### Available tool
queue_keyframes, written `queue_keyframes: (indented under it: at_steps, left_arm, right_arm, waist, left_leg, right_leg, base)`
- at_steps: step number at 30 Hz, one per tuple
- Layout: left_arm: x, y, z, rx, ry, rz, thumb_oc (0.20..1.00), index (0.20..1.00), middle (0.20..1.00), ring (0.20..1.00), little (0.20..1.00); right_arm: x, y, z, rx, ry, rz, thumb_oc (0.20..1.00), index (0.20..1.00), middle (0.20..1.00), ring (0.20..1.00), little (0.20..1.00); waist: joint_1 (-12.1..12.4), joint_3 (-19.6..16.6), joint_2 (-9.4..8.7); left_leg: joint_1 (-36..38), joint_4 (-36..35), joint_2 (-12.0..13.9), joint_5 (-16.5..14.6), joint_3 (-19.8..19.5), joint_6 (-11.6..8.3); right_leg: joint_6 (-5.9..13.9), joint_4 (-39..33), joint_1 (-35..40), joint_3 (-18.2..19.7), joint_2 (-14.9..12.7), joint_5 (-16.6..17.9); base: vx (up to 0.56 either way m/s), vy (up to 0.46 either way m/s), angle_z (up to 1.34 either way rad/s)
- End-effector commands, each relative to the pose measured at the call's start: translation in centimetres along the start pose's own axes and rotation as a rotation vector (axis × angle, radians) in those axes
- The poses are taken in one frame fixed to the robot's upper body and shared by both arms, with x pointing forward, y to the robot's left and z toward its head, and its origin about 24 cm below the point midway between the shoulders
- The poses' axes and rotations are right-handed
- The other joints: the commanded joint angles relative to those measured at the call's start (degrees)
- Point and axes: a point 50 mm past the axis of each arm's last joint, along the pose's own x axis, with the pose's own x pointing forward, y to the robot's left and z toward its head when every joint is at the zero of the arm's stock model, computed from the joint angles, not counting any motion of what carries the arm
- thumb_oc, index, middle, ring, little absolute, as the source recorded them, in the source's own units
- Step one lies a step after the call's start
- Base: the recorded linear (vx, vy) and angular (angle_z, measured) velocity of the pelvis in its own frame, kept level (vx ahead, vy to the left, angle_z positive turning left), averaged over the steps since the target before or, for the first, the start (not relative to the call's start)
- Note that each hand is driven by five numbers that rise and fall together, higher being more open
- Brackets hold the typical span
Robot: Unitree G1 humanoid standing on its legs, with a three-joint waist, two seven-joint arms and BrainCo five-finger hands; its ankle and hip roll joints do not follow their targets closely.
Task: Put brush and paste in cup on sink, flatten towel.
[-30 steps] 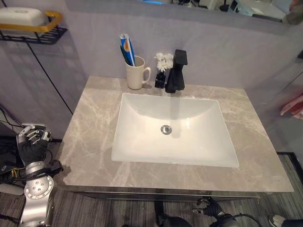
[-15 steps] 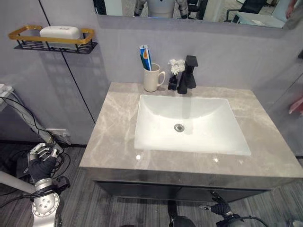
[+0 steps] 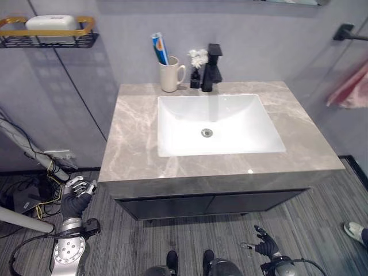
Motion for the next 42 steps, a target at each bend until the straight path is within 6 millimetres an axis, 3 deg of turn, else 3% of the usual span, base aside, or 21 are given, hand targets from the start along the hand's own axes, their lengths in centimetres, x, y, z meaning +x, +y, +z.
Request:
queue_keyframes:
  at_steps: [1, 3, 4, 5, 8, 9, 11, 16, 17, 18, 20, 21, 24, 29, 30, 33, 35, 36, 39, 42]
  left_arm:
    - [1.2, -0.2, 4.6, 0.005, -0.228, -0.075, 0.200, 0.200, 0.200, 0.200, 0.200]
    - [1.4, -0.4, 4.8, 0.003, -0.242, -0.097, 0.294, 0.294, 0.294, 0.294, 0.294]
    - [1.5, -0.5, 6.0, 0.011, -0.295, -0.126, 0.357, 0.357, 0.357, 0.357, 0.357]
    - [1.5, -0.7, 6.3, 0.011, -0.309, -0.147, 0.398, 0.398, 0.398, 0.398, 0.398]
    - [1.7, -0.7, 7.2, 0.000, -0.355, -0.152, 0.467, 0.467, 0.467, 0.467, 0.467]
    - [1.7, -0.8, 7.3, -0.009, -0.359, -0.157, 0.479, 0.479, 0.479, 0.479, 0.479]
    - [1.7, -1.2, 7.4, -0.031, -0.368, -0.174, 0.523, 0.523, 0.523, 0.523, 0.523]
    - [2.1, -2.5, 7.1, -0.071, -0.355, -0.224, 0.583, 0.583, 0.583, 0.583, 0.583]
    - [2.2, -2.9, 7.0, -0.076, -0.350, -0.233, 0.649, 0.649, 0.649, 0.649, 0.649]
    - [2.2, -3.1, 6.7, -0.083, -0.338, -0.242, 0.661, 0.661, 0.661, 0.661, 0.661]
    - [2.3, -3.9, 6.4, -0.097, -0.327, -0.263, 0.774, 0.774, 0.774, 0.774, 0.774]
    - [2.3, -3.9, 6.4, -0.097, -0.327, -0.263, 0.774, 0.774, 0.774, 0.774, 0.774]
    - [2.3, -5.4, 5.7, -0.116, -0.296, -0.310, 1.000, 1.000, 1.000, 1.000, 1.000]
    - [1.8, -6.3, 4.4, -0.094, -0.239, -0.360, 1.000, 1.000, 1.000, 1.000, 1.000]
    - [1.5, -6.4, 3.6, -0.096, -0.198, -0.372, 1.000, 1.000, 1.000, 1.000, 1.000]
    - [1.3, -6.3, 3.1, -0.086, -0.178, -0.380, 1.000, 1.000, 1.000, 1.000, 1.000]
    - [1.1, -6.2, 2.8, -0.080, -0.158, -0.386, 1.000, 1.000, 1.000, 1.000, 1.000]
    - [0.8, -6.3, 2.1, -0.073, -0.125, -0.388, 1.000, 1.000, 1.000, 1.000, 1.000]
    - [0.3, -6.0, 1.3, -0.066, -0.092, -0.404, 1.000, 1.000, 1.000, 1.000, 1.000]
    - [-0.3, -6.2, 0.7, -0.062, -0.057, -0.442, 1.000, 1.000, 1.000, 1.000, 1.000]
  right_arm:
    - [0.5, -0.6, 1.9, 0.000, -0.089, -0.040, 1.000, 1.000, 1.000, 1.000, 1.000]
    - [0.5, -0.5, 2.0, -0.005, -0.097, -0.036, 1.000, 1.000, 1.000, 1.000, 1.000]
    - [0.4, -0.5, 2.2, -0.013, -0.111, -0.033, 1.000, 1.000, 1.000, 1.000, 1.000]
    - [0.3, -0.5, 2.2, -0.019, -0.116, -0.029, 1.000, 1.000, 1.000, 1.000, 1.000]
    - [0.3, -0.8, 2.5, -0.043, -0.132, -0.039, 1.000, 1.000, 1.000, 1.000, 1.000]
    - [0.2, -0.9, 2.4, -0.050, -0.133, -0.042, 1.000, 1.000, 1.000, 1.000, 1.000]
    - [0.0, -1.3, 2.3, -0.058, -0.137, -0.052, 1.000, 1.000, 1.000, 1.000, 1.000]
    - [-0.3, -3.2, 2.9, -0.063, -0.176, -0.113, 1.000, 1.000, 1.000, 1.000, 1.000]
    - [-0.4, -3.5, 3.1, -0.058, -0.191, -0.130, 1.000, 1.000, 1.000, 1.000, 1.000]
    - [-0.4, -3.7, 3.4, -0.057, -0.205, -0.139, 1.000, 1.000, 1.000, 1.000, 1.000]
    - [-0.5, -4.2, 3.9, -0.050, -0.233, -0.157, 1.000, 1.000, 1.000, 1.000, 1.000]
    - [-0.5, -4.2, 3.9, -0.050, -0.233, -0.157, 1.000, 1.000, 1.000, 1.000, 1.000]
    - [-0.6, -4.8, 4.6, -0.034, -0.269, -0.179, 1.000, 1.000, 1.000, 1.000, 1.000]
    - [-0.5, -4.6, 5.5, -0.032, -0.310, -0.170, 1.000, 1.000, 1.000, 1.000, 1.000]
    - [-0.3, -4.1, 6.4, -0.036, -0.341, -0.144, 1.000, 1.000, 1.000, 1.000, 1.000]
    - [-0.2, -3.8, 6.4, -0.038, -0.343, -0.125, 1.000, 1.000, 1.000, 1.000, 1.000]
    - [0.2, -3.5, 7.0, -0.038, -0.358, -0.117, 1.000, 1.000, 1.000, 1.000, 1.000]
    - [0.4, -3.3, 7.3, -0.051, -0.360, -0.106, 1.000, 1.000, 1.000, 1.000, 1.000]
    - [0.3, -3.7, 6.7, -0.047, -0.340, -0.113, 1.000, 1.000, 1.000, 1.000, 1.000]
    - [0.4, -4.1, 6.8, -0.042, -0.334, -0.139, 1.000, 1.000, 1.000, 1.000, 1.000]
  waist:
    - [1.07, 0.69, -0.43]
    - [1.31, 0.64, -0.56]
    - [1.95, 0.73, -0.85]
    - [2.59, 0.52, -1.32]
    - [5.22, 0.72, -2.09]
    - [5.32, 0.97, -2.09]
    - [4.65, 1.05, -2.21]
    - [2.97, 1.33, -1.70]
    - [2.75, 1.31, -1.64]
    - [2.31, 1.32, -1.60]
    - [1.99, 1.39, -1.58]
    - [1.99, 1.39, -1.58]
    - [1.69, 1.79, -1.16]
    - [2.15, 2.07, -1.12]
    - [2.72, 2.32, -1.50]
    - [2.73, 2.23, -1.81]
    - [4.79, 3.14, -2.59]
    - [6.03, 3.81, -2.64]
    - [4.67, 3.08, -1.44]
    - [3.27, 3.07, -0.99]
  left_leg:
    - [4.09, -0.66, -2.39, -5.11, 2.49, -1.28]
    - [3.93, -0.70, -2.37, -5.12, 3.63, -1.18]
    - [2.71, 0.17, -1.93, -5.15, 6.23, -0.86]
    - [2.66, 0.57, -2.24, -6.68, 6.80, -1.02]
    - [0.75, 2.25, -0.14, -6.80, 12.27, -2.21]
    - [0.64, 2.41, 0.77, -6.35, 12.95, -2.65]
    - [0.22, 2.47, 1.74, -5.82, 13.44, -3.24]
    - [-0.81, 2.09, 4.21, -3.41, 14.81, -5.37]
    - [-0.65, 1.78, 4.27, -3.04, 14.48, -5.73]
    - [-0.58, 1.46, 4.33, -2.77, 13.92, -6.04]
    - [-0.54, 1.23, 4.02, -2.34, 11.99, -6.70]
    - [-0.54, 1.23, 4.02, -2.34, 11.99, -6.70]
    - [-1.87, 0.77, 2.79, -0.62, 6.32, -7.29]
    - [-3.19, 1.33, -1.19, -0.86, -6.24, -7.38]
    - [-3.75, 3.09, -3.00, -1.75, -10.85, -7.37]
    - [-3.53, 4.81, -2.98, -2.74, -10.54, -7.15]
    - [-5.57, 10.95, -4.64, -2.75, -17.90, -7.29]
    - [-5.87, 12.34, -6.00, -2.70, -24.95, -7.49]
    - [-3.39, 8.12, -4.07, -3.43, -21.60, -7.03]
    - [-1.28, 6.94, -5.26, -5.09, -19.46, -5.51]
  right_leg:
    - [3.51, -1.63, 3.40, -3.97, -3.20, 6.71]
    - [3.85, -1.33, 3.78, -3.63, -3.41, 6.94]
    - [4.30, 0.23, 5.08, -4.83, -4.05, 6.72]
    - [5.36, 0.13, 6.37, -4.99, -4.52, 5.62]
    - [4.88, -5.75, 8.49, -11.73, -4.80, 3.45]
    - [4.72, -6.39, 8.19, -11.94, -4.40, 2.99]
    - [4.20, -8.42, 8.13, -9.53, -2.46, 1.64]
    - [2.39, -12.15, 8.47, -7.76, 1.01, -0.31]
    - [2.15, -12.77, 8.60, -7.25, 1.54, -0.42]
    - [1.96, -13.32, 8.67, -6.58, 2.05, -0.61]
    - [1.66, -14.52, 8.84, -5.27, 2.86, -0.49]
    - [1.66, -14.52, 8.84, -5.27, 2.86, -0.49]
    - [0.70, -16.85, 8.51, -3.50, 4.36, 1.16]
    - [-0.08, -18.23, 7.55, 1.57, 6.50, 2.20]
    - [-0.06, -18.34, 6.58, 4.69, 7.47, 2.62]
    - [-0.14, -19.06, 6.73, 6.74, 7.98, 3.29]
    - [-0.59, -18.24, 6.43, 10.43, 8.60, 3.31]
    - [-0.57, -17.11, 6.61, 13.85, 9.10, 3.13]
    - [0.07, -17.00, 6.41, 14.06, 8.85, 3.11]
    - [1.06, -16.05, 5.20, 16.02, 7.88, 3.81]
  base:
    - [-0.07, -0.027, -1.16]
    - [-0.08, -0.040, -1.12]
    - [-0.05, -0.077, -0.81]
    - [-0.09, -0.124, -0.75]
    - [-0.09, -0.177, -1.68]
    - [-0.05, -0.176, -1.57]
    - [-0.02, -0.208, -0.87]
    - [-0.04, -0.184, -0.24]
    - [0.00, -0.141, -0.35]
    - [0.00, -0.140, -0.34]
    - [0.00, -0.092, -0.24]
    - [0.00, -0.074, -0.27]
    - [-0.08, -0.080, -0.21]
    - [-0.02, -0.053, -0.41]
    - [-0.03, -0.045, -0.98]
    - [0.00, -0.006, -1.01]
    - [-0.01, 0.066, -0.57]
    - [-0.01, 0.100, -0.99]
    - [0.00, 0.142, -1.63]
    - [-0.03, 0.215, -0.29]
